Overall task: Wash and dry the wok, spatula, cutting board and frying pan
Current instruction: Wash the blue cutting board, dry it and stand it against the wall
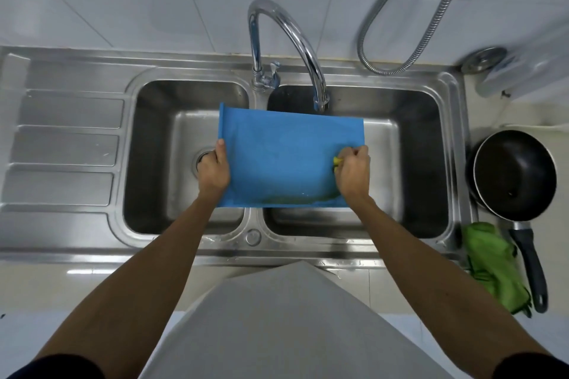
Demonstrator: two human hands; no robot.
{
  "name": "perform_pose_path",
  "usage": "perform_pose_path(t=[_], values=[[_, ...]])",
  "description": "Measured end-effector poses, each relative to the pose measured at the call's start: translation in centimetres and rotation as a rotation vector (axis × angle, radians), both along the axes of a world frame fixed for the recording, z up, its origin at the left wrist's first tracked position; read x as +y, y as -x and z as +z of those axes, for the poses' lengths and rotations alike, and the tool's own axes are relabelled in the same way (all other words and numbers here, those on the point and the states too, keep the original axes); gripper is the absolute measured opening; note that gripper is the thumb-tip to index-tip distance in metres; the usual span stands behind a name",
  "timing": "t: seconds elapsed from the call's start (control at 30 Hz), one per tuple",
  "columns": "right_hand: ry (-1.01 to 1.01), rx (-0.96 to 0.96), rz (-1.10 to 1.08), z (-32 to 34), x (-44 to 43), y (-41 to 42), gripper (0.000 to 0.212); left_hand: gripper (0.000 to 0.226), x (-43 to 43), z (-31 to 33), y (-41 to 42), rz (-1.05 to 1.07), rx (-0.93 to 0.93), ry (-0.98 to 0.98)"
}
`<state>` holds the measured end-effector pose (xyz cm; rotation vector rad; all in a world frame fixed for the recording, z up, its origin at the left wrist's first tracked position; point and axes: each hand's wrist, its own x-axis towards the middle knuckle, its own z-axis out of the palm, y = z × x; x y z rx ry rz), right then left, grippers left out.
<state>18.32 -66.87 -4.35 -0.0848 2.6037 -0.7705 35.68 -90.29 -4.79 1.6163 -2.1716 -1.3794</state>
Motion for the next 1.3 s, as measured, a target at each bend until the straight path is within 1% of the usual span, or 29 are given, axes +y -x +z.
perform_pose_path(t=[0.07,0.1,0.17,0.23,0.27,0.33,0.37,0.43,0.47,0.5,0.57,0.6,0.67,0.77,0.83,0.97,1.07,1.17,1.23,1.3], values=[[0.012,-0.061,0.013,0.0,-0.2,0.4,0.011,0.060,0.2,0.2,0.1,0.003,0.001,0.000],[0.087,-0.121,-0.032,0.5,-1.0,-0.1,0.007,0.058,0.3,0.3,0.1,0.007,-0.003,-0.002],[0.244,-0.214,-0.095,1.9,-3.5,-2.4,0.013,0.056,0.5,0.6,0.2,0.013,-0.008,-0.009],[0.275,-0.266,0.038,2.1,-5.4,-5.3,0.017,0.055,0.6,1.0,0.2,0.007,-0.005,-0.024],[0.303,-0.349,0.080,2.8,-5.9,-6.5,0.017,0.054,0.6,1.1,0.1,-0.004,-0.001,-0.036],[0.362,-0.449,0.129,3.7,-5.6,-8.1,0.018,0.056,0.5,1.5,0.0,-0.019,0.000,-0.057],[0.342,-0.438,0.117,4.1,-4.7,-8.2,0.018,0.057,0.5,1.7,0.0,-0.022,-0.002,-0.061],[0.214,-0.303,0.056,4.2,-2.1,-7.0,0.022,0.059,0.4,2.2,0.0,-0.025,-0.002,-0.067],[0.174,-0.271,0.006,4.2,-0.2,-6.0,0.023,0.061,0.3,2.4,0.0,-0.029,0.003,-0.077],[0.100,-0.233,0.030,4.3,2.0,-4.9,0.024,0.064,0.2,2.6,-0.2,-0.032,0.011,-0.093],[-0.082,-0.147,0.155,4.4,6.5,-2.9,0.026,0.068,-0.2,3.1,-0.8,-0.026,0.036,-0.137],[-0.092,-0.111,0.152,4.4,8.4,-1.9,0.024,0.067,-0.5,3.3,-1.2,-0.020,0.049,-0.166],[0.007,-0.121,-0.003,4.7,11.6,-0.6,0.019,0.064,-1.2,3.7,-1.9,-0.008,0.080,-0.241],[0.367,-0.285,-0.286,5.5,14.7,0.9,0.021,0.053,-1.7,4.3,-2.4,0.004,0.126,-0.363],[0.532,-0.367,-0.373,5.9,15.5,1.7,0.026,0.047,-2.0,4.6,-2.4,0.023,0.097,-0.416],[0.677,-0.466,-0.335,6.9,14.5,2.2,0.032,0.040,-2.7,5.0,-2.0,0.095,-0.002,-0.568],[0.708,-0.525,-0.271,7.4,12.7,1.3,0.030,0.035,-3.4,5.7,-2.5,0.072,-0.070,-0.660],[0.786,-0.571,-0.281,7.0,11.8,0.2,0.028,0.035,-4.2,7.2,-3.8,0.068,-0.120,-0.760],[0.871,-0.631,-0.328,6.6,11.6,-0.3,0.028,0.032,-4.6,8.2,-4.6,0.140,-0.069,-0.892],[0.951,-0.707,-0.388,6.3,11.3,-0.9,0.025,0.030,-5.1,8.8,-5.2,0.222,0.057,-0.997]])
